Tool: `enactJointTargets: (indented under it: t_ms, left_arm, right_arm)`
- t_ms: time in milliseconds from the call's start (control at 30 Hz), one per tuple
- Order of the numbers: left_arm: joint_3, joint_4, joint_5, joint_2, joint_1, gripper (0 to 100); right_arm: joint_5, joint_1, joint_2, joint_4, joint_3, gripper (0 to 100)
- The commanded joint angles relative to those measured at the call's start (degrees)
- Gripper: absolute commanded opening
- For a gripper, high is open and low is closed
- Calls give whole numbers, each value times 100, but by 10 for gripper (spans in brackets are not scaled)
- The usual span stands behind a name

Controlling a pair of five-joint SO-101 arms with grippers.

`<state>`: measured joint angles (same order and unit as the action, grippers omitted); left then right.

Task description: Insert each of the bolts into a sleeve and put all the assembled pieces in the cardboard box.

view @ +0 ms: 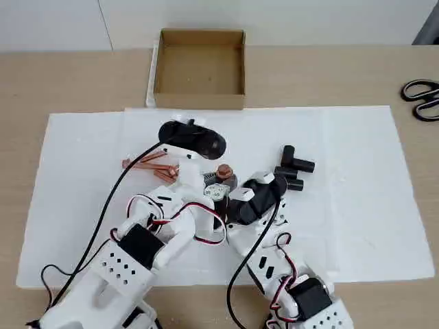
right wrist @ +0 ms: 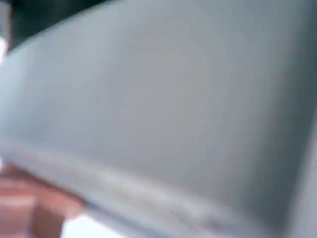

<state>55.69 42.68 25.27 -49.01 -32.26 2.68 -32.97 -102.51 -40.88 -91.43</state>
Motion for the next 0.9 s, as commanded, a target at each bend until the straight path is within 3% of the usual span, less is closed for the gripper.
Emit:
enactJointTargets:
  t_ms: [0, 533, 733, 867]
  left_arm:
    - [-22, 53, -202, -62, 26, 5]
    - [207, 53, -202, -105, 18, 14]
    - [215, 79, -185, -114, 18, 187]
    - [215, 88, -185, -114, 18, 225]
  right_arm:
    - [0, 13, -92, 48, 70, 4]
    - [0, 13, -92, 48, 70, 4]
    - [0, 22, -92, 48, 62, 4]
    - [0, 22, -92, 40, 62, 4]
